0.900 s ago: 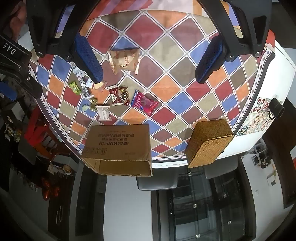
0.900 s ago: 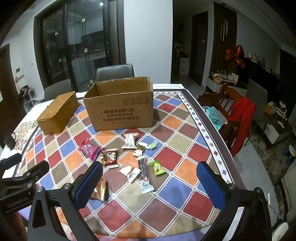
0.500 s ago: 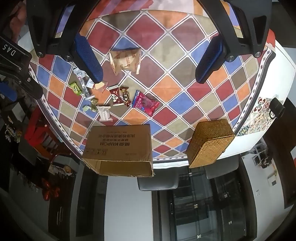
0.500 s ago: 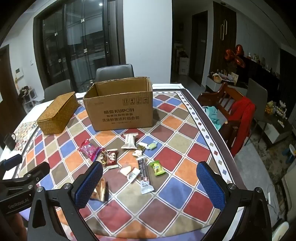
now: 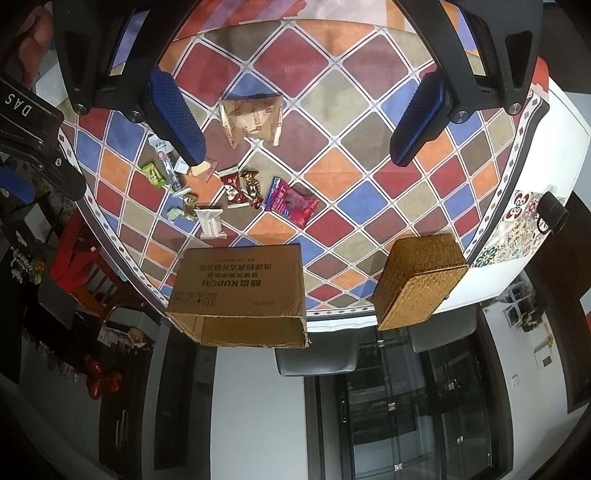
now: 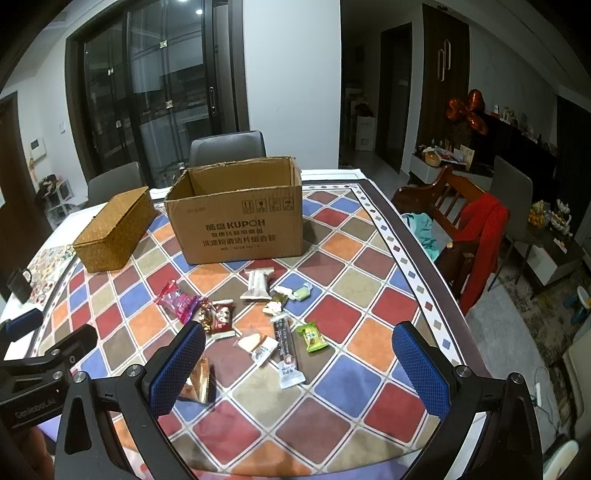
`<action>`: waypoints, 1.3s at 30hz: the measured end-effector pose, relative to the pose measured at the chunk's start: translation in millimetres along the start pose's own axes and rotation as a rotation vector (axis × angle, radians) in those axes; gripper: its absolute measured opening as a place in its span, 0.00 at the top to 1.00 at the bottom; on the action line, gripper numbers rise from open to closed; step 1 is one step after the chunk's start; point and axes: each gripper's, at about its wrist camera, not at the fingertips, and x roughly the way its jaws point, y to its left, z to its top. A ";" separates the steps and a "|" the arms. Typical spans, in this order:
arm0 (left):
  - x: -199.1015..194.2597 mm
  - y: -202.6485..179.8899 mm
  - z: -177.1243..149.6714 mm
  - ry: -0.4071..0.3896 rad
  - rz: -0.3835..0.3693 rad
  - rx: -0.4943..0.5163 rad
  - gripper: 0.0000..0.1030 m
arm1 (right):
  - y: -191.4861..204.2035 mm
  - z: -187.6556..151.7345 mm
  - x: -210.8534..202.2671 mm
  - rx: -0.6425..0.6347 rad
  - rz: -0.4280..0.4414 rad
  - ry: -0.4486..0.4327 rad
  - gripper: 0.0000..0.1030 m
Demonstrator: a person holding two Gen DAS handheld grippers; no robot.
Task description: Organize snacks
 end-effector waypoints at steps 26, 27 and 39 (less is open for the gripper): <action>6.9 -8.9 1.2 -0.025 -0.024 0.035 0.01 | -2.5 -7.1 14.5 -0.013 0.003 -0.028 0.01; 8.2 -9.7 0.2 -0.028 -0.022 0.039 0.01 | -3.1 -8.5 14.6 -0.015 0.004 -0.033 0.01; 44.2 -27.5 -17.5 -0.018 -0.063 0.093 0.01 | -7.5 -28.9 49.0 -0.041 0.009 0.004 0.14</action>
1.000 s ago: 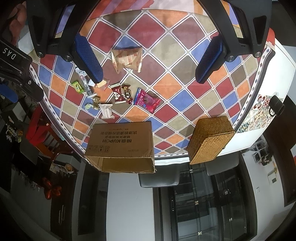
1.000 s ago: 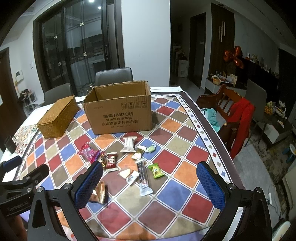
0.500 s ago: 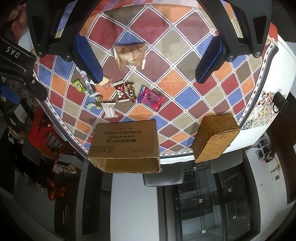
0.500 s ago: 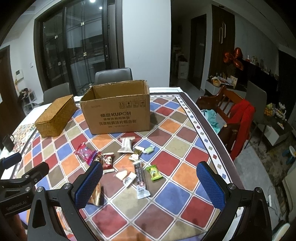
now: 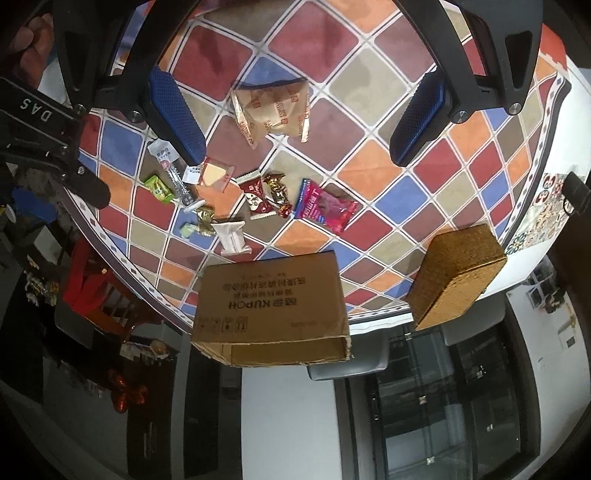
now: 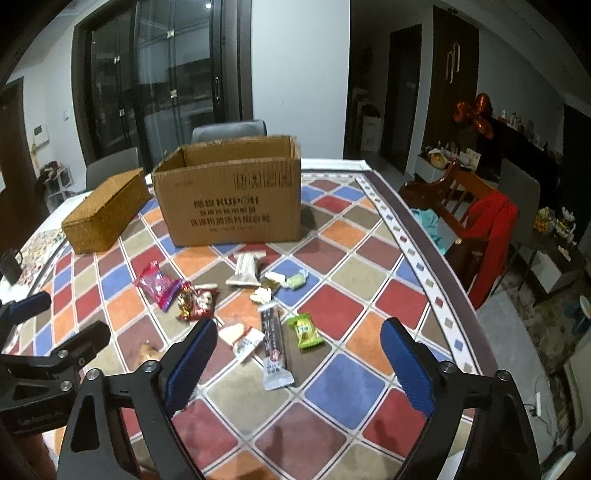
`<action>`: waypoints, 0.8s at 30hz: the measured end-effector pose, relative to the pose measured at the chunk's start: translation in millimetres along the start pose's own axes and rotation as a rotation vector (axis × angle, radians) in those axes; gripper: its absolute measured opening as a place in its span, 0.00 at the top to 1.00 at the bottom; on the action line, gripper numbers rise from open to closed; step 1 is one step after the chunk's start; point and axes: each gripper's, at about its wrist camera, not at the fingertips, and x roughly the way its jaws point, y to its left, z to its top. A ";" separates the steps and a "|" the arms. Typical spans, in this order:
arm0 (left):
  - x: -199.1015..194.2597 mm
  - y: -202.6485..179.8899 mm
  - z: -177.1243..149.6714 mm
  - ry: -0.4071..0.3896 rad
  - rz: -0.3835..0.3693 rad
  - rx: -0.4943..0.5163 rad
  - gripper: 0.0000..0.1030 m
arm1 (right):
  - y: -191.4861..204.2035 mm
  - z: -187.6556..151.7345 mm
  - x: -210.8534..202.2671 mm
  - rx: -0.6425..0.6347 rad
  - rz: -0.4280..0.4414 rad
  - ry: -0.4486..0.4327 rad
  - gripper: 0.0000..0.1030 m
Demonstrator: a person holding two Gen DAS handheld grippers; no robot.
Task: Organize snacks
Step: 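Grasp the tan biscuit packet with left tool while right tool grasps the black snack bar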
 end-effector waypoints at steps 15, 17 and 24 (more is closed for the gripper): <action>44.1 -13.7 -20.9 0.040 0.006 0.047 0.01 | 7.8 -17.2 45.7 -0.061 0.044 0.061 0.31; 49.5 -15.4 -23.7 0.051 0.004 0.050 0.01 | 7.9 -19.6 50.5 -0.066 0.047 0.073 0.33; 68.3 -15.9 -33.3 0.103 -0.005 0.044 0.08 | 10.3 -26.8 64.3 -0.065 0.066 0.108 0.35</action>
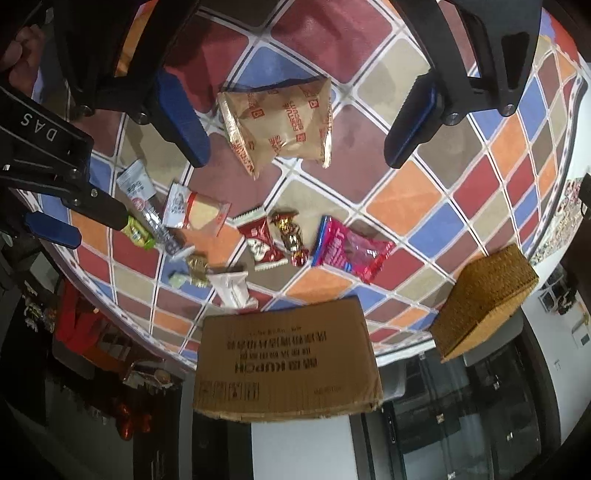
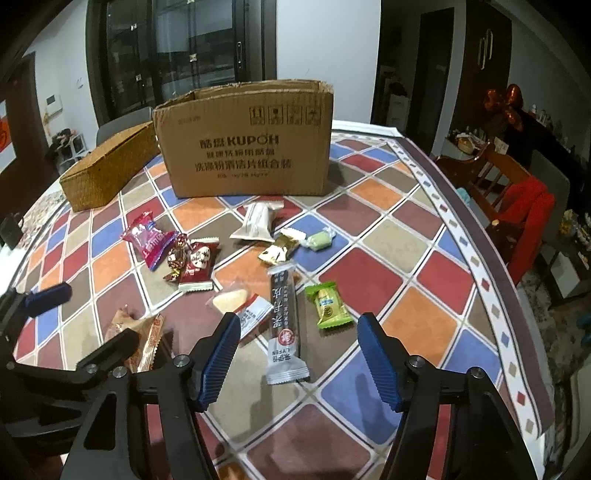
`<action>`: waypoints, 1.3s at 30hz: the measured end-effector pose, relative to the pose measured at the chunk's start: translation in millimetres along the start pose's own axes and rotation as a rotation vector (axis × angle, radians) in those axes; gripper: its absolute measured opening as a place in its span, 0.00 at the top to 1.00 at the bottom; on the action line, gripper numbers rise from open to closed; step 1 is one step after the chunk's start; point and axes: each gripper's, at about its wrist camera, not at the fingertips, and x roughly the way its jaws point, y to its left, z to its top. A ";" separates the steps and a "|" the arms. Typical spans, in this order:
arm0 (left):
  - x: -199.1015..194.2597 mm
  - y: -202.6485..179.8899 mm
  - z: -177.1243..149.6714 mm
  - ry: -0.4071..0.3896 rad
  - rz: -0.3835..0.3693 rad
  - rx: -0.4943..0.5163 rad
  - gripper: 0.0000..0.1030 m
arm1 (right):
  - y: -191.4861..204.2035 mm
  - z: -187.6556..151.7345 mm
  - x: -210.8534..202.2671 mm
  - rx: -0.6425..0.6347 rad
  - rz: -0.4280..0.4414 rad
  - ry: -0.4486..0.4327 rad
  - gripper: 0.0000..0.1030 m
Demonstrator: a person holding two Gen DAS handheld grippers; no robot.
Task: Organize snacks
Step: 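Grasp the tan biscuit packet with left tool while right tool grasps the black snack bar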
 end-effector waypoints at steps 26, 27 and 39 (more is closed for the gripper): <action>37.1 1.5 -11.4 0.120 -0.065 -0.029 0.37 | 4.4 -8.7 57.8 -0.017 0.050 0.149 0.71; 37.2 1.8 -11.0 0.120 -0.069 -0.030 0.38 | 5.0 -8.7 59.0 -0.018 0.052 0.152 0.72; 34.4 4.7 -7.7 0.115 -0.079 -0.038 0.47 | 9.7 -6.4 52.9 -0.024 0.067 0.142 0.81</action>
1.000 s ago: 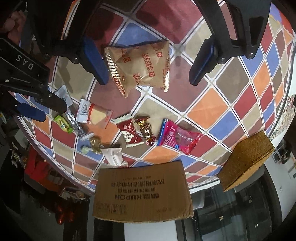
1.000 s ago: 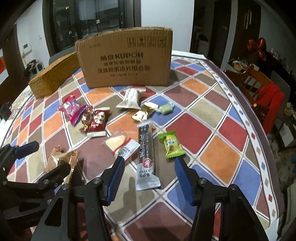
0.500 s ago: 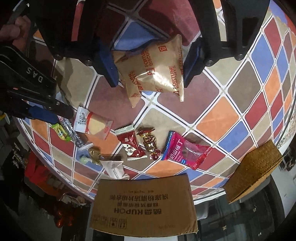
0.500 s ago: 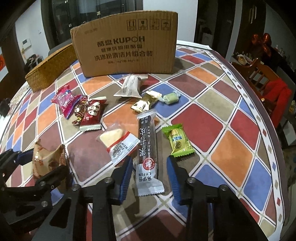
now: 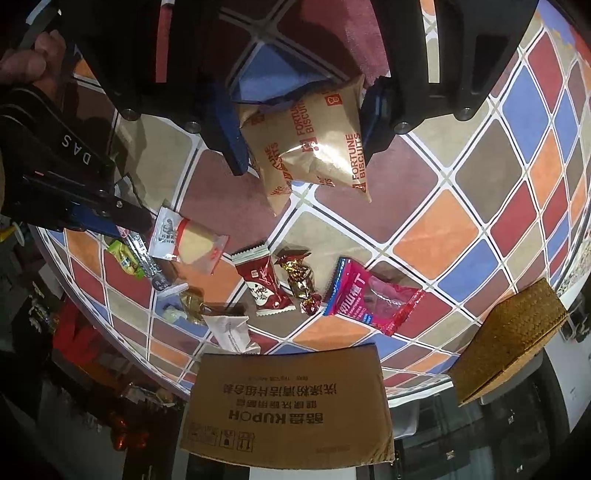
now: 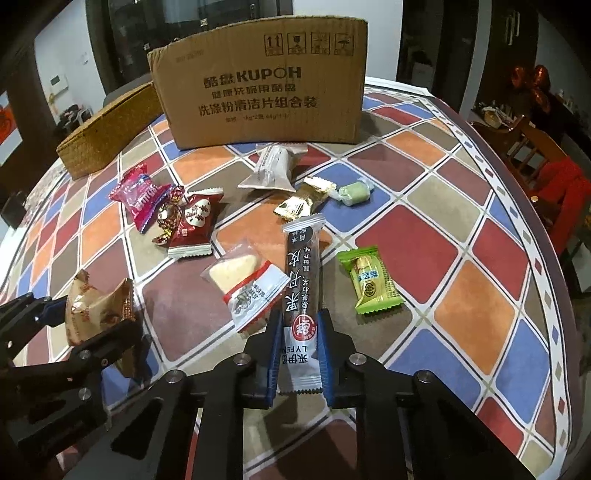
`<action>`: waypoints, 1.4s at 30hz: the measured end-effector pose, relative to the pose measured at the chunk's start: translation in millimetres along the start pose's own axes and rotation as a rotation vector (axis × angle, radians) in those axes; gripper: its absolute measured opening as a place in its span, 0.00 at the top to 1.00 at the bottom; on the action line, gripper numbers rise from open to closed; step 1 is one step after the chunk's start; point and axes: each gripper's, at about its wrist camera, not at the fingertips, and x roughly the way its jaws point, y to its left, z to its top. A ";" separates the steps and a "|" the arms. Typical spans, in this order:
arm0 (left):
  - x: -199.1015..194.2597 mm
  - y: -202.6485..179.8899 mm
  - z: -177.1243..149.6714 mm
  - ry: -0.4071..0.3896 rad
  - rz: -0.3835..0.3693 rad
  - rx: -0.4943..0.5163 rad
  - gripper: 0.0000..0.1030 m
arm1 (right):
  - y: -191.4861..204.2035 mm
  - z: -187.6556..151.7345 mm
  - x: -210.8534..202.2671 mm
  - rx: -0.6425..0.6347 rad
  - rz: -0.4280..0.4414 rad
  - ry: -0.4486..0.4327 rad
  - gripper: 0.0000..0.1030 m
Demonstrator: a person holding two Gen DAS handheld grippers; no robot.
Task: Organize snacks
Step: 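Grasp the tan biscuit packet with left tool while right tool grasps the black snack bar, then lift both held snacks and carry them over the open cardboard box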
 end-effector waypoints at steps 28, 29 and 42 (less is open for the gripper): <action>-60.6 20.6 37.7 -0.146 0.035 -0.001 0.47 | 10.6 33.6 -60.1 0.029 -0.003 -0.139 0.81; -62.3 21.3 40.6 -0.147 0.034 -0.003 0.47 | 11.2 36.1 -61.9 0.030 -0.002 -0.143 0.81; -88.9 30.9 75.2 -0.219 0.040 -0.022 0.47 | 16.3 67.2 -85.7 0.020 -0.010 -0.230 0.81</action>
